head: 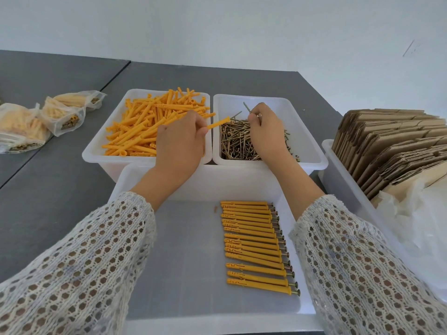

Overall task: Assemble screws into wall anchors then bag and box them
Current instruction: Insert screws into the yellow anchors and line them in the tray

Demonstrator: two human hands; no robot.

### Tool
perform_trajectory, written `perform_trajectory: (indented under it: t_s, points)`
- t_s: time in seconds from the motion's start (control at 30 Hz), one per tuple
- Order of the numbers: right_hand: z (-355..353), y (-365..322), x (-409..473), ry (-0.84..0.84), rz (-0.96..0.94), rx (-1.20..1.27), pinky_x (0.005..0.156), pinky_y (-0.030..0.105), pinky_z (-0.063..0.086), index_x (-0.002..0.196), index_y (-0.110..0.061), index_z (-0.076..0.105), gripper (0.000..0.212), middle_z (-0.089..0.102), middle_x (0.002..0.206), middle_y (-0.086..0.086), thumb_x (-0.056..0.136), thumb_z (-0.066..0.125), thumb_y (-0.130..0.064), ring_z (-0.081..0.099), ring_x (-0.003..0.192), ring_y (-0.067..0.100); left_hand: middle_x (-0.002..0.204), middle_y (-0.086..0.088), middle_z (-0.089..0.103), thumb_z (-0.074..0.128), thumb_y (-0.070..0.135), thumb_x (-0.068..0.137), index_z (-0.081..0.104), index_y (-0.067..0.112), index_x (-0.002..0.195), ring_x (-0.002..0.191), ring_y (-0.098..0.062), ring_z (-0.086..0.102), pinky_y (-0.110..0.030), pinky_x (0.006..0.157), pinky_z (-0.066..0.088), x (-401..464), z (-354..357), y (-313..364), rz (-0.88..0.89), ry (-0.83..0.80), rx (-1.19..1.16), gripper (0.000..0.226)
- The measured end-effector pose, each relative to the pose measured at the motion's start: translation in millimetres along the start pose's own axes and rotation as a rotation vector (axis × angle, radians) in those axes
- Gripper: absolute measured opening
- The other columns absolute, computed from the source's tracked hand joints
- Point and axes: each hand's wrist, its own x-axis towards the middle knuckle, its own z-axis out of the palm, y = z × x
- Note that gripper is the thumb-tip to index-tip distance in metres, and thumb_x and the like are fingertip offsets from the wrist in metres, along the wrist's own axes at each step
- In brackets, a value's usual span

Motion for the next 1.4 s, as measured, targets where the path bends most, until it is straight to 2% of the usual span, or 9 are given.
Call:
perform_trajectory:
  t_s: [0.1,0.23,0.57,0.8,1.0,1.1,1.2,1.3,1.4]
  points:
    - [-1,0,1,-0.021,-0.083,-0.077,0.058,0.029,0.032,0.093,-0.01,0.061,0.025,0.047,0.068,-0.008,0.1,0.038,-0.006,0.042,0.062,0.014,0.089,0.008,0.068,0.052,0.027,0.101,0.061,0.022,0.102,0.087,-0.019,0.063,-0.045,0.101,0.04,1,0,-4,-0.034,0.004,0.021,0.01]
    - [4,-4,1,0.002,-0.208,-0.322,0.072,0.034,0.033,0.097,-0.013,0.068,0.03,0.048,0.086,0.004,0.1,0.039,-0.007,0.04,0.088,0.025,0.085,0.01,0.068,0.051,0.029,0.102,0.058,0.028,0.097,0.085,-0.017,0.061,-0.04,0.097,0.029,2,1,-8,-0.066,0.024,0.096,0.008]
    - [5,-9,-5,-0.084,-0.322,-0.268,0.08,0.039,0.039,0.093,-0.014,0.072,0.03,0.053,0.083,0.011,0.097,0.043,-0.007,0.041,0.089,0.028,0.089,0.009,0.067,0.052,0.028,0.101,0.059,0.028,0.099,0.094,-0.019,0.059,-0.043,0.096,0.031,3,2,-10,-0.052,0.02,0.131,0.007]
    - [7,-15,-9,-0.133,-0.389,-0.281,0.078,0.04,0.04,0.092,-0.008,0.07,0.022,0.053,0.081,0.012,0.094,0.049,-0.011,0.042,0.089,0.028,0.089,0.01,0.066,0.054,0.028,0.1,0.06,0.028,0.097,0.095,-0.018,0.058,-0.041,0.095,0.03,3,5,-9,-0.018,0.007,0.12,0.006]
    - [7,-18,-11,-0.128,-0.413,-0.206,0.072,0.031,0.036,0.091,-0.004,0.064,0.014,0.049,0.081,0.006,0.088,0.05,-0.005,0.04,0.086,0.023,0.089,0.01,0.066,0.056,0.026,0.099,0.061,0.025,0.099,0.095,-0.018,0.057,-0.04,0.094,0.032,3,5,-8,0.009,-0.016,0.078,0.005]
    - [8,-25,-17,-0.146,-0.465,-0.134,0.069,0.026,0.031,0.094,-0.004,0.057,0.015,0.047,0.085,0.003,0.083,0.048,0.0,0.04,0.084,0.02,0.09,0.011,0.066,0.058,0.023,0.099,0.063,0.022,0.101,0.095,-0.019,0.059,-0.044,0.093,0.04,2,4,-5,0.092,-0.047,0.037,0.006]
    - [15,-36,-24,-0.18,-0.543,-0.053,0.07,0.025,0.032,0.096,0.0,0.053,0.017,0.046,0.088,0.005,0.08,0.048,0.003,0.04,0.082,0.02,0.093,0.002,0.07,0.056,0.016,0.097,0.066,0.016,0.105,0.092,-0.026,0.059,-0.048,0.083,0.045,1,3,-2,0.191,-0.076,0.028,0.012]
    - [22,-41,-27,-0.191,-0.584,0.011,0.072,0.03,0.038,0.098,0.002,0.053,0.014,0.049,0.091,0.011,0.084,0.05,0.0,0.045,0.083,0.025,0.082,-0.009,0.067,0.048,0.007,0.094,0.064,0.009,0.105,0.075,-0.03,0.057,-0.048,0.066,0.045,1,4,-2,0.219,-0.077,0.014,0.019]
    - [21,-37,-25,-0.06,-0.526,0.055,0.077,0.028,0.041,0.104,-0.003,0.056,0.015,0.051,0.097,0.005,0.092,0.049,-0.008,0.048,0.089,0.02,0.081,0.001,0.068,0.049,0.009,0.097,0.064,0.012,0.097,0.076,-0.018,0.06,-0.036,0.069,0.047,1,7,-2,0.098,-0.083,-0.132,0.015]
